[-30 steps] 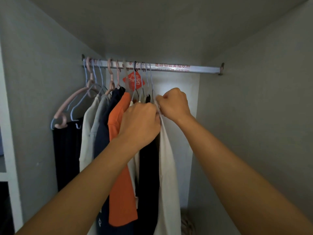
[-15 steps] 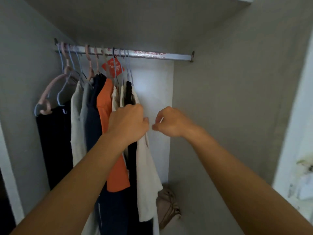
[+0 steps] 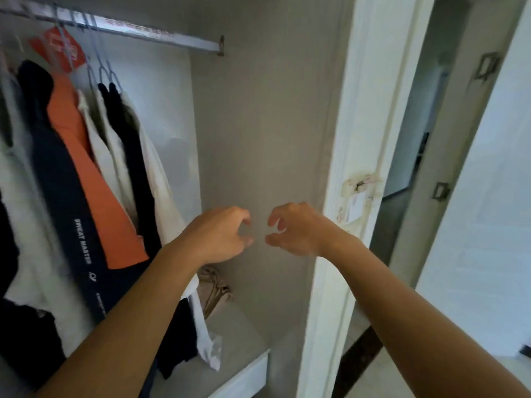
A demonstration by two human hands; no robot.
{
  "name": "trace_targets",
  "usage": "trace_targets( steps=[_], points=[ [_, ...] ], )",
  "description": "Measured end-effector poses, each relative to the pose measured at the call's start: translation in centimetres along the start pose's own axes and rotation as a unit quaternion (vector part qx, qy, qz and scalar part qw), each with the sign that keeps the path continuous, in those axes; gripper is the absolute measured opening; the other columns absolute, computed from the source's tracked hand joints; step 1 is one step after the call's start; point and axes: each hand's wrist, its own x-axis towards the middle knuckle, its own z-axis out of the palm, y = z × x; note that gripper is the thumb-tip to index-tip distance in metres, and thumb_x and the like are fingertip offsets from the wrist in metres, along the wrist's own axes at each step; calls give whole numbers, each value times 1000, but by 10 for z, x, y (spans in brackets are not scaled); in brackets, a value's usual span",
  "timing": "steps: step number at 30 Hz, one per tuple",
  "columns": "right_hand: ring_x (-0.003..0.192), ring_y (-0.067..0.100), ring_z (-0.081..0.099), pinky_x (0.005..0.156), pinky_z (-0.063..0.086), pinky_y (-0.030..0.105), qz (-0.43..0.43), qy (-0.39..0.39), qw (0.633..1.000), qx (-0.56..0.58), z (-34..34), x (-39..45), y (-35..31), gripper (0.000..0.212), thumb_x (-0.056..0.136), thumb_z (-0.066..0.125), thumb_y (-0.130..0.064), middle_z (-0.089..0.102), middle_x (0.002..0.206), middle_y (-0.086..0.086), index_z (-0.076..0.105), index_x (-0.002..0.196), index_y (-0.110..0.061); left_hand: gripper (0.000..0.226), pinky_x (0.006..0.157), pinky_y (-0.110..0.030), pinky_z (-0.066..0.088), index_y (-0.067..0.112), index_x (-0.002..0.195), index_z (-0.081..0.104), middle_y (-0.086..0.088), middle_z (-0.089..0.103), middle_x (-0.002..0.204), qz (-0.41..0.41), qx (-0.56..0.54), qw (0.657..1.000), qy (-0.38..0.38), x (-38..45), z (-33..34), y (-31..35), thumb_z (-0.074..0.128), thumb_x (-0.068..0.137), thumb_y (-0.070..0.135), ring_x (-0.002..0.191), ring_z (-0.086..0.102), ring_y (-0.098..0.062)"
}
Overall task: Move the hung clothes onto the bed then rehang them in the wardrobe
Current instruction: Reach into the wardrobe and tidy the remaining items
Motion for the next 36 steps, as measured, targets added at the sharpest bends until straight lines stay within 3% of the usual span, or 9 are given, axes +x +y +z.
trace_targets(
  steps=[7,15,20,25,28,34,36],
  points=[
    [103,17,62,93,53,39,91,-2,996,-1,-14,-99,66,41,90,63,-46,61,123,-4,59,126,-27,58,95,-34,48,33,132,52,4,57,131,76,5,996,-48,-8,42,87,74,80,44,116,56,-19],
    [102,16,61,91,54,34,206,32,978,-6,-33,-247,142,38,92,63,-38,63,118,-4,58,127,-23,59,86,-26,47,36,134,48,6,55,135,174,-33,977,-120,-38,103,220,75,82,43,114,58,-15],
    [103,17,60,86,48,28,285,45,957,-28,-50,-351,184,37,93,62,-38,63,121,-3,57,127,-25,62,93,-29,47,34,138,48,8,51,142,259,-49,953,-150,-78,142,331,76,82,38,121,55,-16],
    [108,18,60,88,50,31,368,58,926,-56,-67,-466,216,42,92,61,-41,61,126,-5,54,132,-27,66,101,-34,47,37,138,46,11,49,143,351,-43,916,-188,-122,171,427,76,80,44,123,53,-13],
    [108,18,60,76,45,30,425,72,899,-72,-74,-533,233,45,91,60,-44,61,124,-7,52,133,-30,68,98,-31,47,36,141,43,9,49,142,383,-32,896,-222,-151,189,478,75,81,44,119,55,-14],
    [107,14,60,97,46,33,512,117,848,-77,-80,-652,249,40,92,60,-40,64,118,-7,55,130,-28,69,94,-27,46,37,141,42,7,51,141,458,-44,852,-251,-210,230,578,75,81,44,118,57,-12],
    [108,15,59,94,46,30,545,124,826,-77,-84,-689,254,42,92,61,-39,62,122,-5,54,131,-26,70,96,-29,47,36,142,42,5,52,140,487,-45,834,-256,-230,242,611,75,81,44,118,57,-14]
  ],
)
